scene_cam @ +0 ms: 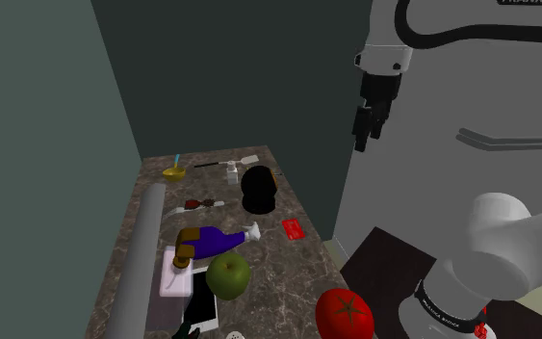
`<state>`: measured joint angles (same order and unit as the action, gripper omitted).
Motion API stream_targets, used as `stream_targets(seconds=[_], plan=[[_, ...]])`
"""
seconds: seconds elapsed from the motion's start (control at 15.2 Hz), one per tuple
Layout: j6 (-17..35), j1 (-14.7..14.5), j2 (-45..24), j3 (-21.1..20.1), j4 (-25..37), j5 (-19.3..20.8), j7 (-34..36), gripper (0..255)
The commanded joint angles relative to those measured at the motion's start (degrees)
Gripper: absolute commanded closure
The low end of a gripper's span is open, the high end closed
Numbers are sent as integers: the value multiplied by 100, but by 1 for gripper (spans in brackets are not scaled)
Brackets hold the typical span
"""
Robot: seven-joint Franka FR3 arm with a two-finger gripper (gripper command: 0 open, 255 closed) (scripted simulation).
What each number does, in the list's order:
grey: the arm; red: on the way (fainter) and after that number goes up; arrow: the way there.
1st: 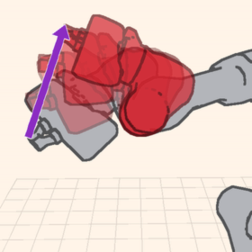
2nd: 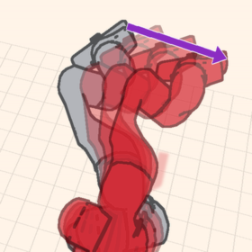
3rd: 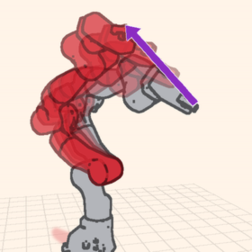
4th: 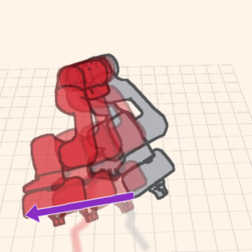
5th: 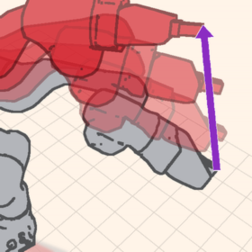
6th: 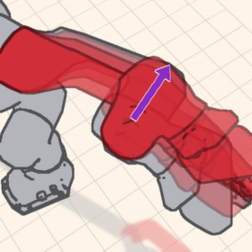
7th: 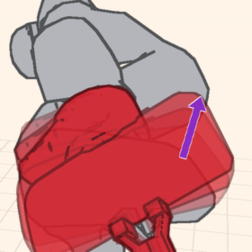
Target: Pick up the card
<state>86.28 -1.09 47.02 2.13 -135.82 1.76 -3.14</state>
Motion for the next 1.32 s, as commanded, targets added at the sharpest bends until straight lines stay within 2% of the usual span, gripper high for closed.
stream_targets(seconds=[0.0,0.59,1.25], plan=[[0,0,0,0,0,0,0,0],[832,101,-1781,-320,-150,-689,1226,0],[1715,103,-4059,-461,142,-1519,2243,0]])
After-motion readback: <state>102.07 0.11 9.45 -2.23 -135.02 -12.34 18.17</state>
